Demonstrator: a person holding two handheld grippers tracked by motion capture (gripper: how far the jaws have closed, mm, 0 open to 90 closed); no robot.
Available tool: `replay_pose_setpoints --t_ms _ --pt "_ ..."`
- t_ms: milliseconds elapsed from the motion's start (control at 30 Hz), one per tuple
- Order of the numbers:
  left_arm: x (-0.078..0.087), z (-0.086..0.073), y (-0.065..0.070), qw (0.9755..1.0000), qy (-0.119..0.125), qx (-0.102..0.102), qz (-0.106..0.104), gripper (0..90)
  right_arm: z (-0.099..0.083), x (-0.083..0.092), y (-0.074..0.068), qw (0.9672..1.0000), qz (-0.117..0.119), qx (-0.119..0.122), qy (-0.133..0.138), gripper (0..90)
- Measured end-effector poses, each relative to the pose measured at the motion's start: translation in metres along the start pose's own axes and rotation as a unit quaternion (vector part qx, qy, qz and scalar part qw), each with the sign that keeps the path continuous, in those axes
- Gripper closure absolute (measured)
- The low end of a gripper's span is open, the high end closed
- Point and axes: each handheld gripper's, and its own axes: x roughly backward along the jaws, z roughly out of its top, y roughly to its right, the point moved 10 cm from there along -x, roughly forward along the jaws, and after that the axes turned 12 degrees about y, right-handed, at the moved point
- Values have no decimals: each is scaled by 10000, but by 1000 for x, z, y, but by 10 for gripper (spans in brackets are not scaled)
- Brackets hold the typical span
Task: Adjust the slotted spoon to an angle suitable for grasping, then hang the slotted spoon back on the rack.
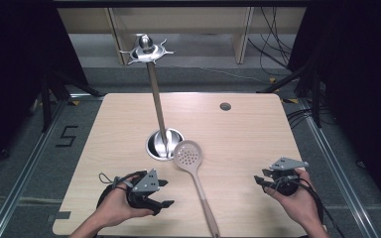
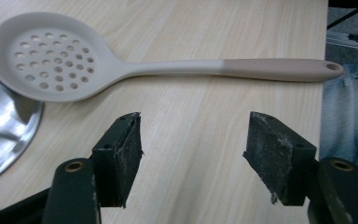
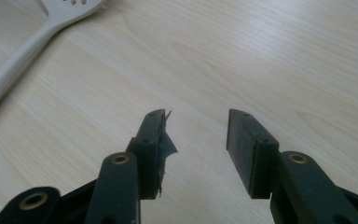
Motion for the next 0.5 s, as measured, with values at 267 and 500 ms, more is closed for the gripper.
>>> replay_pose_setpoints --t_ms 267,500 --pt "-9 17 13 9907 -666 -1037 -583 311 2 -2 -2 9999 56 91 23 569" --pt "-25 26 6 9796 -961 -1632 -676 321 1 -1 2 10000 81 2 45 566"
